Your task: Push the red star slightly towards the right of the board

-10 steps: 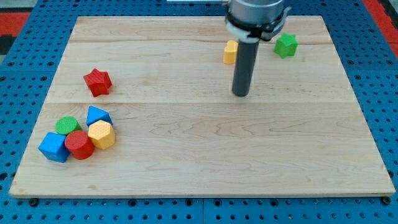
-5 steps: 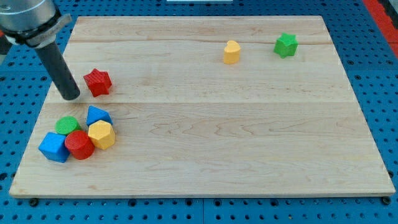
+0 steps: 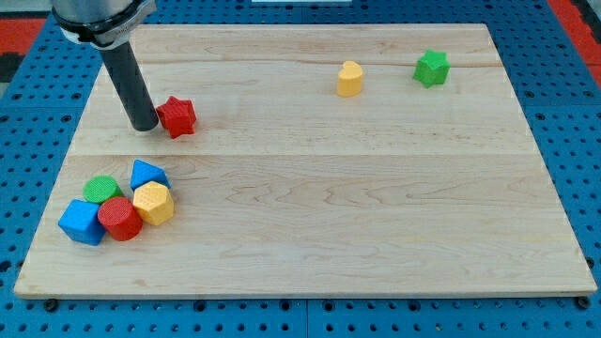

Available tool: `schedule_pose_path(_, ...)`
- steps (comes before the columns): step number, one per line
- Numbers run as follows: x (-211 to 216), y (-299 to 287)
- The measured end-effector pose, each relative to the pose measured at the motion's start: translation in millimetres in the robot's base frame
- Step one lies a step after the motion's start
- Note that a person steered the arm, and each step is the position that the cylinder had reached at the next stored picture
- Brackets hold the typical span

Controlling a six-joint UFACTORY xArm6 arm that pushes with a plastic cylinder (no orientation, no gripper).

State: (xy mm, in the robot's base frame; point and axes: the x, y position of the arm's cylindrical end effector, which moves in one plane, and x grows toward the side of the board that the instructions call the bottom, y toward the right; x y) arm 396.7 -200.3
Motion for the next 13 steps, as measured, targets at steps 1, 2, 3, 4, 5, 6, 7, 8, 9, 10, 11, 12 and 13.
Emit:
schedule_pose_path(1,0,-1)
schedule_pose_path(2,0,-4)
schedule_pose_path(3,10,-22)
schedule_pose_path(4,12,-22)
schedule_pose_path(5,12,-22)
schedule_pose_path(6,12,-21)
schedule_pose_path(7,21,15)
schedule_pose_path(8,21,20)
schedule_pose_path(9,15,50)
schedule_pose_path(10,8,52)
schedule_pose_path(11,7,52)
schedule_pose_path(12,10,97)
schedule_pose_path(13,10,143)
